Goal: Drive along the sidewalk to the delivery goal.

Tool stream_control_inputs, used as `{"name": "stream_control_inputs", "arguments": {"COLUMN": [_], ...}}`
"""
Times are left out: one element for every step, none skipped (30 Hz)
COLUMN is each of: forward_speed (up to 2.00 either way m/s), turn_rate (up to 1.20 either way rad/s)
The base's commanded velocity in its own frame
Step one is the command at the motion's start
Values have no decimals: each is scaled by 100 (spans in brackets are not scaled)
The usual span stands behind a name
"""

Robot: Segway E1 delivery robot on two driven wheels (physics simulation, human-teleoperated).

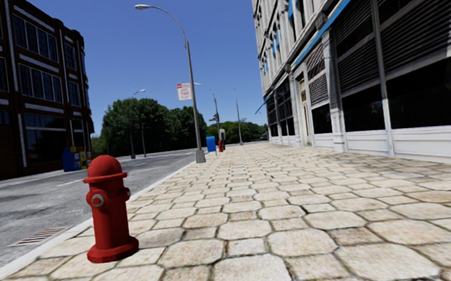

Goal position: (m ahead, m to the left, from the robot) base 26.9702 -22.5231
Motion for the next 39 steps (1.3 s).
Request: {"name": "stream_control_inputs", "arguments": {"forward_speed": [104, 135, 200, 200, 200, 200, 200, 200, 200, 200, 200, 200, 200, 200, 200, 200, 200, 200, 200, 200, 200, 200, 200, 200, 200, 200, 200, 200, 200, 200, 200, 200, 200, 200, 200, 200, 200, 200, 200], "turn_rate": [-29, -29, -29, -29, -29, -17, 0, 0, 0, 0, 0, 0, 0, 0, 0, 0, 0, 0, 0, 0, 0, 0, 0, 0, 0, 0, 0, 0, 0, 0, 0, 0, 0, 0, 0, 0, 0, 0, 0]}}
